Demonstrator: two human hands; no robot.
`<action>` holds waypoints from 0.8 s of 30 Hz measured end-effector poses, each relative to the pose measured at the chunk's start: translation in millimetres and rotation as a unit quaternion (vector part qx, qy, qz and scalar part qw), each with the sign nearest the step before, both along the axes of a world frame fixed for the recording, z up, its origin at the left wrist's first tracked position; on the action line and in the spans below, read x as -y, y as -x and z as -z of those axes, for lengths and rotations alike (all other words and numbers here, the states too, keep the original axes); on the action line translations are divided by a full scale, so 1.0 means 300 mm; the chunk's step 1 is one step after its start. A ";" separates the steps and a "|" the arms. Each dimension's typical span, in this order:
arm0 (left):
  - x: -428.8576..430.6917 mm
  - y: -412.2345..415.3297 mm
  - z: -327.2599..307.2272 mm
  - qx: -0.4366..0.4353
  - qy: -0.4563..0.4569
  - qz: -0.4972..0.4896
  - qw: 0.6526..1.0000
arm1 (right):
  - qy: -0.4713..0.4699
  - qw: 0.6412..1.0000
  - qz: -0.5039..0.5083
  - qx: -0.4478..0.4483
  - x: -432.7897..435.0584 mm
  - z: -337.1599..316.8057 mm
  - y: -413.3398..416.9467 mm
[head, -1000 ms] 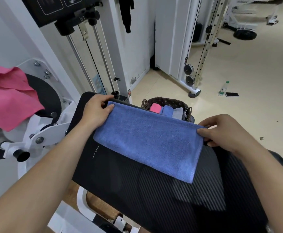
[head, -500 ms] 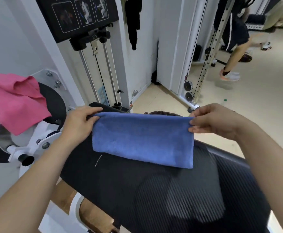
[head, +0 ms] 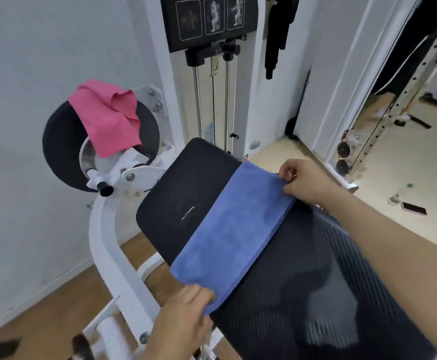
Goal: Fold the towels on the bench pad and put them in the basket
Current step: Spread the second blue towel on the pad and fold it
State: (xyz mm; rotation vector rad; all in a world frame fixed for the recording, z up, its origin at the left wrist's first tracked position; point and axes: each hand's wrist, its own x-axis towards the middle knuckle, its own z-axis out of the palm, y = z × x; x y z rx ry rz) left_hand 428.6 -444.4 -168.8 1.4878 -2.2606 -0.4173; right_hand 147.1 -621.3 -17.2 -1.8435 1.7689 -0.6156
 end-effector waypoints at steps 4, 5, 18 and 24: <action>-0.055 0.061 0.041 -0.010 -0.047 -0.019 0.999 | 0.031 0.998 -0.041 -0.048 -0.016 0.036 0.010; -0.064 0.068 0.038 -0.014 -0.054 -0.021 0.998 | 0.033 0.995 -0.056 -0.073 -0.015 0.033 0.011; -0.081 0.043 0.001 -0.219 -0.164 -0.203 0.940 | 0.014 0.979 -0.026 -0.200 0.019 -0.011 -0.095; 0.032 -0.032 -0.031 -0.368 -0.292 -0.407 0.784 | 0.056 0.976 0.014 -0.212 0.081 0.035 -0.192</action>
